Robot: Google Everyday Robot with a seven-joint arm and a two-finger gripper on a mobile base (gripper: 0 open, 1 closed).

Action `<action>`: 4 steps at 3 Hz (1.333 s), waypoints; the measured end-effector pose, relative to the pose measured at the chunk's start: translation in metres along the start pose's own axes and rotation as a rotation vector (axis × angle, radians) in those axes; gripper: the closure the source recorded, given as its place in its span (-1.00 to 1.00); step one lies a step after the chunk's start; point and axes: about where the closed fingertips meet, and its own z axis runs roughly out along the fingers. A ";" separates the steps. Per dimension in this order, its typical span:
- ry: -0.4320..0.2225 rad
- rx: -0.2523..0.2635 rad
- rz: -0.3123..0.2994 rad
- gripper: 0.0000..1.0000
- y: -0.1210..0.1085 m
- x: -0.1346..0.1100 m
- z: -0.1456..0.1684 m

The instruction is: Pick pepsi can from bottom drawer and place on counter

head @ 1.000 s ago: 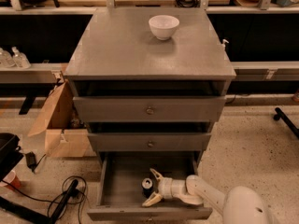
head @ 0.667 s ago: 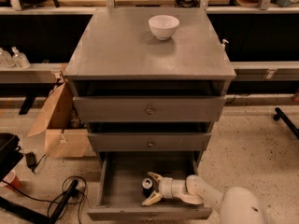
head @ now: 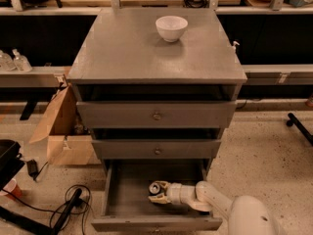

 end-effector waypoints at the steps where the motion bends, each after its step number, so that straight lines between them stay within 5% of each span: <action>1: -0.037 -0.037 0.043 0.86 -0.005 -0.029 -0.021; 2: -0.074 -0.086 0.071 1.00 -0.001 -0.067 -0.065; 3: -0.142 -0.170 0.125 1.00 0.023 -0.142 -0.142; 4: -0.171 -0.188 0.157 1.00 0.014 -0.217 -0.212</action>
Offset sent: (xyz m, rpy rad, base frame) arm -0.0816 -0.0889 0.2309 0.2124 0.1586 0.1969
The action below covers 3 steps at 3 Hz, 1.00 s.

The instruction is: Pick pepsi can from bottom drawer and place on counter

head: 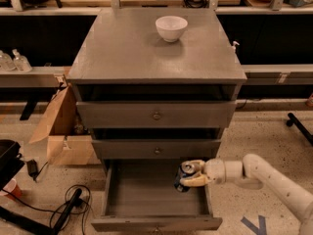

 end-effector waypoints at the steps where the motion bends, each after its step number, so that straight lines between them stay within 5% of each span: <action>1: 0.000 0.058 -0.004 1.00 -0.015 -0.103 -0.059; 3: 0.080 0.176 -0.050 1.00 -0.041 -0.280 -0.132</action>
Offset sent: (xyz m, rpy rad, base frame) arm 0.1104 -0.1254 0.3396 -0.1445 -0.0806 -0.1681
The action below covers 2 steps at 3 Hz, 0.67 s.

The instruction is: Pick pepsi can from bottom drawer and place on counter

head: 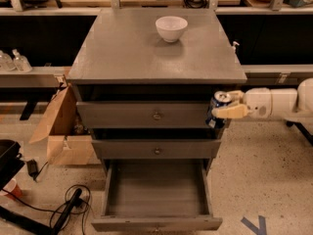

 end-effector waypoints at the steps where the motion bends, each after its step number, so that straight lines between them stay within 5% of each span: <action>1: 0.082 0.052 -0.040 1.00 -0.008 -0.062 -0.026; 2: 0.082 0.052 -0.040 1.00 -0.008 -0.062 -0.026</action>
Offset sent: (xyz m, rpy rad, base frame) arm 0.0093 -0.0087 0.0515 -0.0782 -0.0186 -0.0197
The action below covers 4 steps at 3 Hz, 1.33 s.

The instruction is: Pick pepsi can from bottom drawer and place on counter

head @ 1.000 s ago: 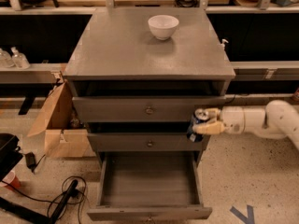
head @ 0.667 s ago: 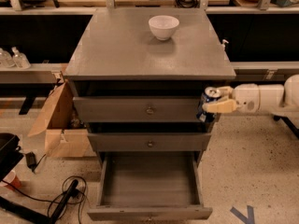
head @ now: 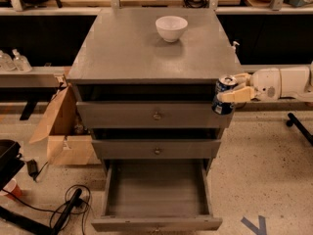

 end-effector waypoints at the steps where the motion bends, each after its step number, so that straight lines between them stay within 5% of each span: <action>1: -0.039 0.013 -0.020 1.00 -0.002 -0.043 -0.006; 2: -0.071 0.059 -0.064 1.00 -0.007 -0.121 -0.011; 3: -0.121 0.068 -0.105 1.00 -0.013 -0.185 0.015; 4: -0.138 0.053 -0.102 1.00 -0.029 -0.225 0.072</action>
Offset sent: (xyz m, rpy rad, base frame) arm 0.0455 0.0380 0.2187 0.0437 -0.1848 -0.0866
